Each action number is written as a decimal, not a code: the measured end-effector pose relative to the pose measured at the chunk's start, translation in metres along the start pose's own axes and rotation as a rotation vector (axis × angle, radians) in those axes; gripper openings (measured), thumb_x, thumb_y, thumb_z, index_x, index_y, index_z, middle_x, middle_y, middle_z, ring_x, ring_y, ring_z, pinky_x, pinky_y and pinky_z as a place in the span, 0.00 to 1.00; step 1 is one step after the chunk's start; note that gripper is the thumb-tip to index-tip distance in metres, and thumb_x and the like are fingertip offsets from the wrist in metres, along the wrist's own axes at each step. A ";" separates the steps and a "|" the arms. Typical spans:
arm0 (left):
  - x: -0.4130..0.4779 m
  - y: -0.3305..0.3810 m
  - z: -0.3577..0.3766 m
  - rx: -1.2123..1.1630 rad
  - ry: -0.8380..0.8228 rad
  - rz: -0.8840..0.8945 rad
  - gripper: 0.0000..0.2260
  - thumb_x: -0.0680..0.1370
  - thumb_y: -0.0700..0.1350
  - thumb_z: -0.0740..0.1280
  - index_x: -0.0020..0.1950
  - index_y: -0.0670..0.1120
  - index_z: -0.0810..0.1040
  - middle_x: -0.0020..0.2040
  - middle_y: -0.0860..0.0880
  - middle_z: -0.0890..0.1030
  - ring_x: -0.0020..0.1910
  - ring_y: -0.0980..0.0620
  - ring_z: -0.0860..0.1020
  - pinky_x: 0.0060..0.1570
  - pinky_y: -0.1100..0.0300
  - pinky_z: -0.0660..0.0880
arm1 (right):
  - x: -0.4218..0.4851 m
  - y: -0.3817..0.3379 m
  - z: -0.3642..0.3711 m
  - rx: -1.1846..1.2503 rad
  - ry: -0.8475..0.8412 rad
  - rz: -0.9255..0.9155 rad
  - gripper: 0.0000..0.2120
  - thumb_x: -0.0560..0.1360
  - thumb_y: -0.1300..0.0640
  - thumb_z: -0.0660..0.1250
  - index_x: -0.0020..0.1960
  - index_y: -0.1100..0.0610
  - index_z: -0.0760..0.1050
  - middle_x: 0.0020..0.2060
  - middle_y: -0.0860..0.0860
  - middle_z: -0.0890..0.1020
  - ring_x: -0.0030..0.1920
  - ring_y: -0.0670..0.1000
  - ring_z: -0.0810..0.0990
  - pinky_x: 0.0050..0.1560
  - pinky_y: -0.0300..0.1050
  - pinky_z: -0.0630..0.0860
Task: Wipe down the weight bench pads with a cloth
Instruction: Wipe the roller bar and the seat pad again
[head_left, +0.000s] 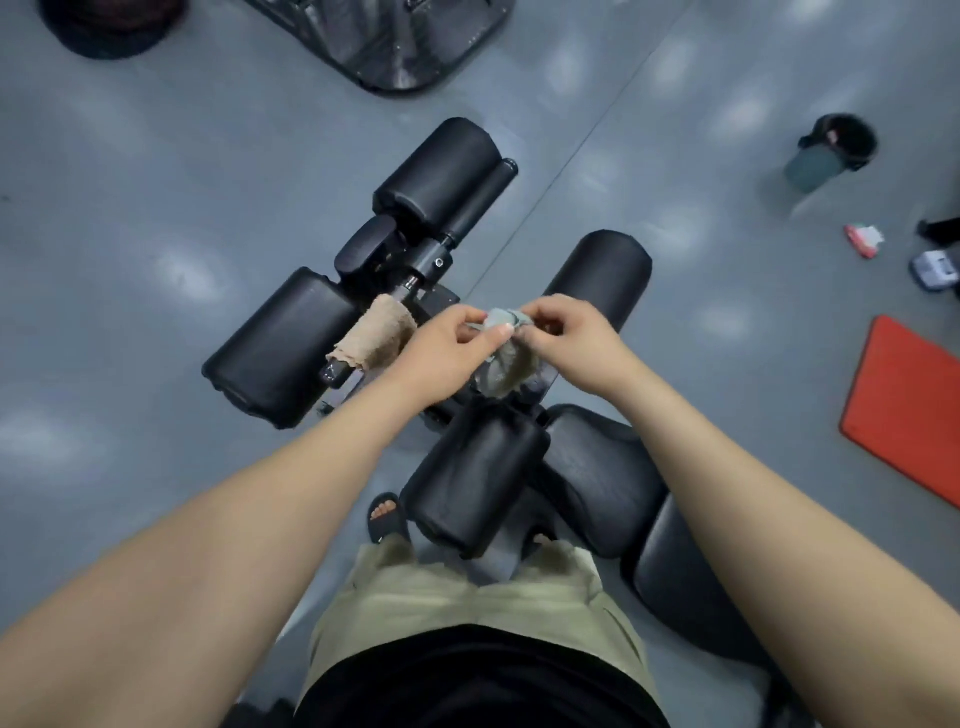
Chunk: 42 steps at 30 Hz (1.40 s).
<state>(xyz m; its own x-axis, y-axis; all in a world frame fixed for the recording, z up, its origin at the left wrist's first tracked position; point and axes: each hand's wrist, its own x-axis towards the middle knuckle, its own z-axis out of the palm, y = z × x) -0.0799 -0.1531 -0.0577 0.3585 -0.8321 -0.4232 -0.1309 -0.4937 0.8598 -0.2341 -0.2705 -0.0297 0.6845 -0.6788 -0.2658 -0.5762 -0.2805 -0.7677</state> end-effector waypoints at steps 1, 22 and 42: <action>-0.004 -0.004 0.009 -0.007 0.028 0.009 0.11 0.77 0.58 0.72 0.55 0.54 0.81 0.48 0.55 0.86 0.50 0.58 0.83 0.57 0.54 0.80 | -0.011 0.003 -0.002 0.059 -0.015 -0.004 0.04 0.77 0.57 0.71 0.49 0.50 0.84 0.47 0.53 0.83 0.44 0.47 0.80 0.49 0.39 0.74; -0.101 0.038 0.219 -0.304 0.403 -0.253 0.06 0.68 0.52 0.64 0.40 0.52 0.75 0.40 0.51 0.78 0.45 0.49 0.77 0.58 0.39 0.77 | -0.127 0.165 -0.094 0.965 -0.150 0.365 0.08 0.82 0.57 0.60 0.56 0.60 0.75 0.47 0.59 0.83 0.46 0.58 0.82 0.47 0.50 0.80; -0.198 -0.012 0.259 -0.298 0.213 -0.165 0.11 0.78 0.44 0.64 0.36 0.45 0.70 0.32 0.53 0.69 0.35 0.53 0.67 0.36 0.56 0.63 | -0.251 0.170 -0.085 0.385 -0.329 0.341 0.10 0.82 0.53 0.65 0.63 0.48 0.73 0.46 0.53 0.81 0.39 0.51 0.77 0.39 0.44 0.73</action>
<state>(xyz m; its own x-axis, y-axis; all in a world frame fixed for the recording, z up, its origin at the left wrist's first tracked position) -0.3892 -0.0483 -0.0582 0.5403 -0.6608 -0.5210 0.2075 -0.4954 0.8435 -0.5421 -0.2053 -0.0443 0.6274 -0.4247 -0.6527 -0.6261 0.2232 -0.7471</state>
